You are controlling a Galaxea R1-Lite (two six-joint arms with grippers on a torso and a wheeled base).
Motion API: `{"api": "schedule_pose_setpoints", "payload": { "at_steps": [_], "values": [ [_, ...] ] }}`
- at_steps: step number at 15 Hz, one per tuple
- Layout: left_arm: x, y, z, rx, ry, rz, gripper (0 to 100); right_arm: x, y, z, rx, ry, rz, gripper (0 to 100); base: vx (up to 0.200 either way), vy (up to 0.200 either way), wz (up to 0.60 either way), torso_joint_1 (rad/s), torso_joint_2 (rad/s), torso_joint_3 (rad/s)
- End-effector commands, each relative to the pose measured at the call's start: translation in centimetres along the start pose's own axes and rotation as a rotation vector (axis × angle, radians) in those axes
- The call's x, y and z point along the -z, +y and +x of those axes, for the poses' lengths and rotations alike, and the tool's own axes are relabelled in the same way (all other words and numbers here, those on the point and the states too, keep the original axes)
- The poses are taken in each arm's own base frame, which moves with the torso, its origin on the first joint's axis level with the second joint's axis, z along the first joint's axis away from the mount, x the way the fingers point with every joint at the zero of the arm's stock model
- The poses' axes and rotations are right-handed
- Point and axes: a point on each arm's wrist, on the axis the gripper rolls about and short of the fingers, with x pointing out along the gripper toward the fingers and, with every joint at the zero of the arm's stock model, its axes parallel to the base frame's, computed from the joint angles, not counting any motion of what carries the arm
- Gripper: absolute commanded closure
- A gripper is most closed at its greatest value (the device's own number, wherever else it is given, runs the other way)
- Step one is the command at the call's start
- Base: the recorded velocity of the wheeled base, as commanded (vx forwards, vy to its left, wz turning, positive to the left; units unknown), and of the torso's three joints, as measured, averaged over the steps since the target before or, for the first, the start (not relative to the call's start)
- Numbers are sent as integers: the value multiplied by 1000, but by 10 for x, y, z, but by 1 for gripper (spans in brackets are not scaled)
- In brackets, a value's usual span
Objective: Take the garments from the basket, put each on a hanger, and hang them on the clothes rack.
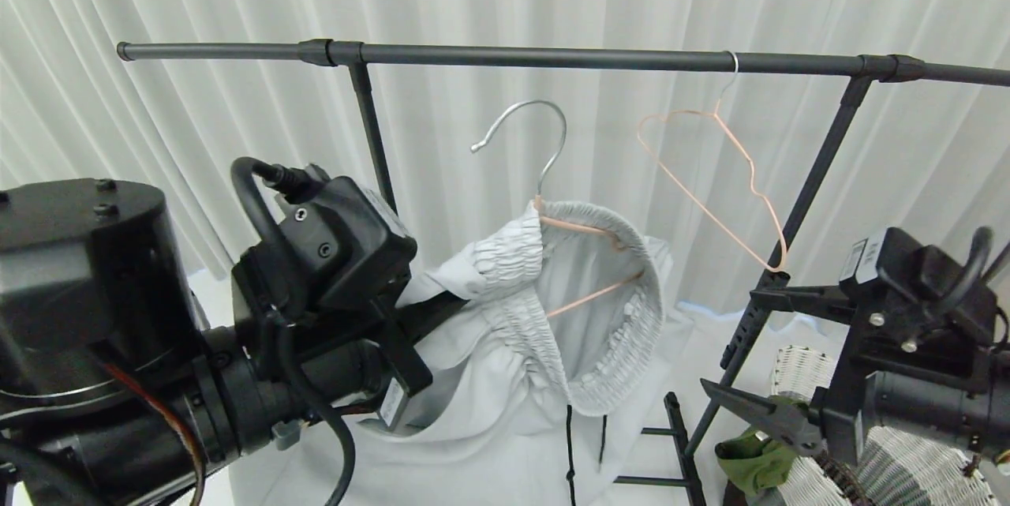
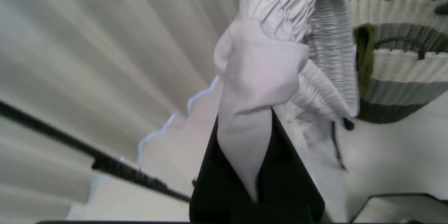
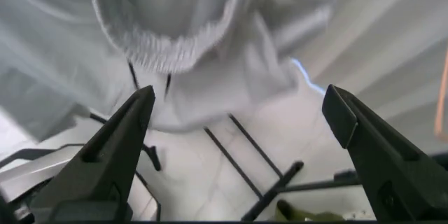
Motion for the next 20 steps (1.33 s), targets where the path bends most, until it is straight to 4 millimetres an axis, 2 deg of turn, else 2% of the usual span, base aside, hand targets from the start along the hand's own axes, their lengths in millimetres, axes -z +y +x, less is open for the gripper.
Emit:
{"api": "schedule_pose_setpoints", "payload": {
  "at_steps": [1,6,11,18,19,20],
  "values": [
    [6,3,-4,11,-11,19,100,-24,-7,-15,-23,-75,-44,0,0,0,0,0,0,0],
    [9,-3,-11,132,-67,88,100,-42,-8,7,-187,-66,-175,0,0,0,0,0,0,0],
    [3,-17,-10,219,-113,124,100,-55,4,42,-290,-63,-253,0,0,0,0,0,0,0],
    [1,-20,-11,233,-126,125,100,-49,9,58,-336,-29,-250,0,0,0,0,0,0,0],
    [0,-20,-11,232,-128,125,100,-49,9,59,-336,-28,-250,100,0,0,0,0,0,0],
    [0,-20,-11,232,-128,125,100,-48,9,60,-337,-26,-250,100,0,0,0,0,0,0]
  ]
}}
